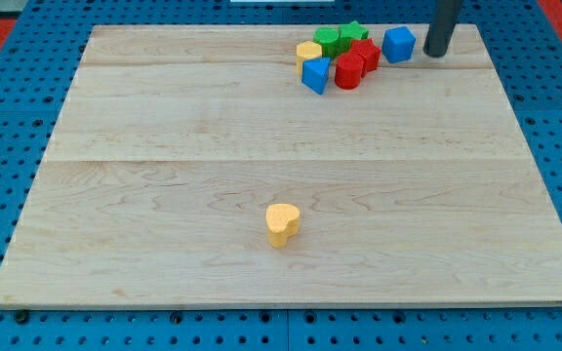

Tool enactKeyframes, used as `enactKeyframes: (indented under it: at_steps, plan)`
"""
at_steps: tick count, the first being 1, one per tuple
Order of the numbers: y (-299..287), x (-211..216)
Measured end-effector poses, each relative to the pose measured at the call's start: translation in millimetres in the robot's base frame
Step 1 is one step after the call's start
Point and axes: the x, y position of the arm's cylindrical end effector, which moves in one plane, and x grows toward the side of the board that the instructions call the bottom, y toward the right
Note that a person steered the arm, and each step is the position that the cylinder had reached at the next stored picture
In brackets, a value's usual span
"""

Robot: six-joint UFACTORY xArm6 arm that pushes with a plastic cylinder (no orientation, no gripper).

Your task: Move the blue cube left and down a bit

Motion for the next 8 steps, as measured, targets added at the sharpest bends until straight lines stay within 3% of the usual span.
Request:
enactKeyframes:
  at_steps: [1, 3, 4, 5, 6, 7, 8]
  plan:
    - [-31, 49]
    - [-104, 13]
    - [-87, 13]
    - [-13, 22]
    - [66, -2]
    - [44, -76]
    - [15, -68]
